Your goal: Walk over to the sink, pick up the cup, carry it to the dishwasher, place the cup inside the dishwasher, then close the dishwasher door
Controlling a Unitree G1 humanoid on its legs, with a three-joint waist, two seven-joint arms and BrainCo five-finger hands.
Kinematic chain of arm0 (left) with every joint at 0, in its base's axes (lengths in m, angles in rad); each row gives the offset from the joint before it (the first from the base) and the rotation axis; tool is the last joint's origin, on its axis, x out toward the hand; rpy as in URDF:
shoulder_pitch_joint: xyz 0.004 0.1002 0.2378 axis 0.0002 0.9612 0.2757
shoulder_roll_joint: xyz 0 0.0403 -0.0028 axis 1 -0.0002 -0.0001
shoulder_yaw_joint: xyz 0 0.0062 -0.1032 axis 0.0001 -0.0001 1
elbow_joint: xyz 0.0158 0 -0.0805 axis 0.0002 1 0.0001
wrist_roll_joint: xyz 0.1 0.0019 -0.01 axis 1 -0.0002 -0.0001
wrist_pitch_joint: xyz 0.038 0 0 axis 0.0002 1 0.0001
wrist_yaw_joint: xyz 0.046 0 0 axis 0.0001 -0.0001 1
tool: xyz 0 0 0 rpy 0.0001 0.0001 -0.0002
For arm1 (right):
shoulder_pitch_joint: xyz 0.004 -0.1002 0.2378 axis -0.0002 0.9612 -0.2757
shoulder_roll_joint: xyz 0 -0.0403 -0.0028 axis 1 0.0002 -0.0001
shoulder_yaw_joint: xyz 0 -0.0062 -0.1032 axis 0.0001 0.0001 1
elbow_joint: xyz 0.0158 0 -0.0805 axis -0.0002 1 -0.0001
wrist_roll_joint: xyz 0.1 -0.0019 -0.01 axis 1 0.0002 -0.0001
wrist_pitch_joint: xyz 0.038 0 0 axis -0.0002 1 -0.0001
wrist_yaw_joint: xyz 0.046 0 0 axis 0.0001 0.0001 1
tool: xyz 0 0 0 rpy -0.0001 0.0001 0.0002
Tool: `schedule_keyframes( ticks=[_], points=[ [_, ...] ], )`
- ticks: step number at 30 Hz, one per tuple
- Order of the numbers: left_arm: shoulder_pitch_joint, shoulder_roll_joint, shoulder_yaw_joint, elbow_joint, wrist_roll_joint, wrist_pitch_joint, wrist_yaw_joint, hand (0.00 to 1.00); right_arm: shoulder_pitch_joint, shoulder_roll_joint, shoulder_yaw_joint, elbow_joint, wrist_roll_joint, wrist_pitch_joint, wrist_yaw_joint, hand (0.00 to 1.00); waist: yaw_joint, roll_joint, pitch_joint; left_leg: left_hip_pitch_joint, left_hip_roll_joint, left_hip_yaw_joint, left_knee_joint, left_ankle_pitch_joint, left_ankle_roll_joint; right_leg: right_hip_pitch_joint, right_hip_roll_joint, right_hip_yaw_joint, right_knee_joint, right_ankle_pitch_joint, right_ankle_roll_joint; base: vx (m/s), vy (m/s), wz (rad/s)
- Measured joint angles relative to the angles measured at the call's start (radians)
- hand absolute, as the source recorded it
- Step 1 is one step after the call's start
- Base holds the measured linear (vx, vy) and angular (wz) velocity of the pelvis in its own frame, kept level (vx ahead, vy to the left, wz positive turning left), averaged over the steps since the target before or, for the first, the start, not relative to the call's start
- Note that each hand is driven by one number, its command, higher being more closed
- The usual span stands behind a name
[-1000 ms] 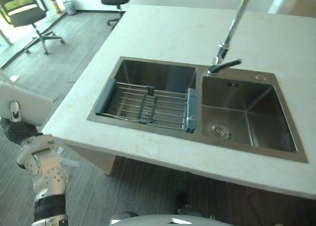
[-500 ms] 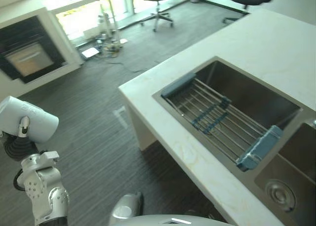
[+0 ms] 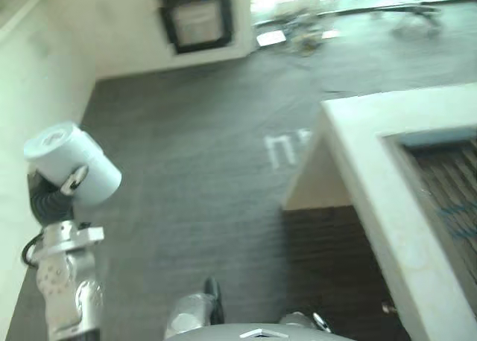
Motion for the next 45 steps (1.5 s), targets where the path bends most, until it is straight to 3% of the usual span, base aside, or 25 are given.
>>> schedule_keyframes(
  ticks=[1, 3, 6, 8, 10, 11, 12, 13, 14, 15, 16, 17, 18, 19, 20, 21, 23, 25, 27, 31, 36, 37, 45],
  points=[
    [0.006, 0.001, -0.015, 0.003, 0.002, 0.005, -0.004, 1.0, 0.012, -0.001, -0.02, 0.005, 0.001, -0.011, 0.0, 0.0, 0.0, -0.012, -0.006, 0.008, -0.034, 0.003, -0.027, 0.032, 0.023, 0.019, -0.027, -0.011, -0.008, -0.004, 0.009, -0.04, 0.19, 1.46],
    [0.041, -0.001, -0.065, -0.006, 0.01, 0.005, -0.022, 1.0, 0.038, 0.013, -0.047, 0.004, 0.006, -0.036, -0.014, 0.0, -0.001, -0.005, -0.014, 0.083, -0.126, -0.036, -0.173, 0.066, 0.04, 0.091, -0.055, -0.055, -0.058, 0.016, 0.053, -0.07, 0.202, 0.94],
    [0.089, -0.002, -0.131, -0.016, 0.017, 0.017, -0.025, 1.0, 0.039, 0.007, -0.066, 0.001, 0.014, -0.041, -0.036, 0.0, -0.001, 0.014, -0.026, 0.1, -0.174, -0.045, -0.264, 0.08, 0.054, 0.072, -0.085, -0.049, -0.051, 0.029, 0.064, -0.09, 0.164, 0.25],
    [0.115, -0.004, -0.138, -0.025, 0.027, 0.033, -0.038, 1.0, 0.041, 0.006, -0.066, -0.016, 0.014, -0.036, -0.046, 0.0, -0.011, 0.011, -0.026, 0.105, -0.199, -0.044, -0.288, 0.09, 0.07, 0.062, -0.112, -0.051, -0.032, 0.037, 0.068, -0.08, 0.154, -0.01],
    [0.113, -0.013, -0.139, -0.036, 0.029, 0.034, -0.055, 1.0, 0.059, 0.006, -0.067, -0.036, 0.012, -0.037, -0.046, 0.0, -0.018, 0.006, -0.024, 0.12, -0.23, -0.058, -0.3, 0.081, 0.087, 0.074, -0.146, -0.055, 0.014, 0.053, 0.048, -0.03, 0.084, 0.16],
    [0.108, -0.029, -0.15, -0.039, 0.03, 0.034, -0.065, 1.0, 0.075, 0.005, -0.073, -0.056, 0.012, -0.04, -0.046, 0.0, -0.028, 0.012, -0.023, 0.118, -0.238, -0.088, -0.298, 0.072, 0.1, 0.067, -0.164, -0.046, 0.071, 0.077, -0.002, -0.03, 0.073, 0.46],
    [0.113, -0.037, -0.175, -0.04, 0.03, 0.034, -0.07, 1.0, 0.089, 0.006, -0.075, -0.061, 0.015, -0.042, -0.043, 0.0, -0.038, 0.022, -0.028, 0.121, -0.239, -0.12, -0.298, 0.065, 0.111, 0.044, -0.177, -0.006, 0.146, 0.106, -0.101, -0.01, 0.124, 1.04],
    [0.098, -0.03, -0.214, -0.025, 0.029, 0.034, -0.093, 1.0, 0.097, 0.022, -0.082, -0.069, 0.046, -0.048, -0.035, 0.0, -0.061, 0.024, -0.028, 0.127, -0.238, -0.187, -0.298, 0.053, 0.127, -0.019, -0.168, 0.149, 0.266, 0.176, -0.209, 0.03, 0.139, 1.17],
    [0.087, -0.024, -0.227, -0.01, 0.029, 0.034, -0.103, 1.0, 0.096, 0.035, -0.083, -0.069, 0.054, -0.053, -0.033, 0.0, -0.073, 0.027, -0.025, 0.13, -0.236, -0.217, -0.298, 0.05, 0.132, -0.05, -0.143, 0.226, 0.319, 0.158, -0.187, 0.06, 0.115, 1.51],
    [0.053, -0.011, -0.25, 0.031, 0.028, 0.034, -0.115, 1.0, 0.092, 0.075, -0.08, -0.069, 0.068, -0.054, -0.028, 0.0, -0.088, 0.007, -0.016, 0.137, -0.232, -0.284, -0.298, 0.047, 0.136, -0.097, -0.056, 0.338, 0.412, 0.064, -0.118, 0.05, 0.038, 1.43],
    [0.029, 0.002, -0.274, 0.071, 0.025, 0.033, -0.123, 1.0, 0.09, 0.117, -0.076, -0.062, 0.08, -0.055, -0.012, 0.0, -0.092, -0.008, 0.003, 0.134, -0.234, -0.323, -0.298, 0.046, 0.136, -0.14, 0.025, 0.392, 0.449, 0.002, -0.082, 0.04, -0.013, 1.39],
    [0.027, 0.011, -0.284, 0.083, 0.022, 0.033, -0.124, 1.0, 0.083, 0.133, -0.071, -0.05, 0.086, -0.055, -0.008, 0.0, -0.095, -0.025, 0.005, 0.132, -0.238, -0.332, -0.302, 0.044, 0.133, -0.161, 0.06, 0.397, 0.44, -0.015, -0.071, 0.02, -0.027, 1.06],
    [0.034, 0.022, -0.3, 0.098, 0.024, 0.037, -0.122, 1.0, 0.072, 0.16, -0.068, -0.031, 0.088, -0.064, -0.003, 0.0, -0.101, -0.087, -0.004, 0.118, -0.279, -0.347, -0.27, 0.017, 0.104, -0.208, 0.084, 0.402, 0.345, -0.004, -0.085, 0.09, -0.025, 0.76],
    [0.029, 0.04, -0.308, 0.084, 0.024, 0.037, -0.113, 1.0, 0.065, 0.172, -0.044, -0.026, 0.089, -0.079, 0.024, 0.0, -0.107, -0.15, 0.005, -0.002, -0.301, -0.368, 0.099, -0.112, 0.17, -0.28, 0.068, 0.426, 0.265, 0.001, -0.089, 0.06, -0.051, 0.56],
    [0.018, 0.037, -0.324, 0.091, 0.024, 0.037, -0.107, 1.0, 0.061, 0.157, -0.032, -0.031, 0.091, -0.085, 0.032, 0.0, -0.108, -0.127, 0.012, -0.021, -0.27, -0.387, 0.15, -0.209, 0.16, -0.302, 0.101, 0.446, 0.234, -0.003, -0.086, -0.04, -0.039, 0.2],
    [0.008, 0.023, -0.34, 0.14, 0.029, 0.058, -0.105, 1.0, 0.051, 0.136, -0.031, -0.02, 0.102, -0.069, 0.035, 0.0, -0.109, -0.108, 0.032, 0.004, -0.271, -0.388, 0.188, -0.243, 0.158, -0.303, 0.136, 0.547, 0.191, 0.019, -0.068, -0.13, -0.001, 0.05],
    [0.018, 0.017, -0.403, 0.144, 0.034, 0.07, -0.114, 1.0, 0.095, 0.125, -0.02, -0.058, 0.132, -0.055, 0.052, 0.0, -0.127, -0.066, -0.02, -0.001, -0.252, -0.393, 0.152, -0.244, 0.161, -0.3, 0.189, 0.621, 0.094, 0.035, -0.07, 0.0, 0.08, 0.4],
    [0.005, -0.003, -0.402, 0.12, 0.034, 0.068, -0.135, 1.0, 0.104, 0.127, 0.005, -0.062, 0.15, -0.044, 0.052, 0.0, -0.132, -0.055, -0.042, 0.021, -0.211, -0.336, 0.096, -0.232, 0.142, -0.26, 0.202, 0.607, 0.0, 0.053, -0.062, 0.18, -0.025, 0.42],
    [0.002, -0.012, -0.4, 0.098, 0.034, 0.068, -0.131, 1.0, 0.116, 0.117, 0.008, -0.065, 0.145, -0.012, 0.047, 0.0, -0.114, -0.053, -0.054, 0.053, -0.18, -0.29, 0.063, -0.219, 0.106, -0.203, 0.218, 0.591, -0.101, 0.153, -0.041, 0.21, -0.09, 0.02],
    [-0.008, -0.01, -0.418, 0.116, 0.034, 0.07, -0.128, 1.0, 0.075, 0.112, -0.006, -0.056, 0.088, 0.006, 0.087, 0.0, -0.102, -0.056, -0.08, 0.111, -0.16, -0.289, -0.01, -0.195, 0.078, -0.151, 0.251, 0.58, -0.176, 0.167, -0.049, 0.22, -0.051, -0.03],
    [-0.014, 0.023, -0.45, 0.144, 0.034, 0.094, -0.129, 1.0, 0.035, 0.085, -0.043, -0.049, 0.09, 0.025, 0.12, 0.0, -0.096, -0.053, -0.085, 0.162, -0.158, -0.277, -0.077, -0.185, 0.068, -0.087, 0.268, 0.581, -0.283, 0.2, -0.053, 0.13, 0.026, -0.04],
    [0.011, 0.078, -0.479, 0.156, 0.033, 0.08, -0.134, 1.0, 0.016, 0.084, -0.084, -0.013, 0.093, 0.027, 0.178, 0.0, -0.104, -0.064, -0.085, 0.214, -0.186, -0.234, -0.212, -0.101, 0.078, -0.075, 0.266, 0.593, -0.362, 0.269, -0.04, 0.05, 0.032, -0.03],
    [0.009, 0.076, -0.472, 0.156, 0.033, 0.064, -0.115, 1.0, 0.032, 0.089, -0.124, -0.012, 0.089, 0.038, 0.177, 0.0, -0.113, -0.061, -0.087, 0.204, -0.18, -0.216, -0.208, -0.11, 0.067, -0.074, 0.274, 0.607, -0.399, 0.287, -0.045, -0.01, -0.009, -0.07]
  ],
)
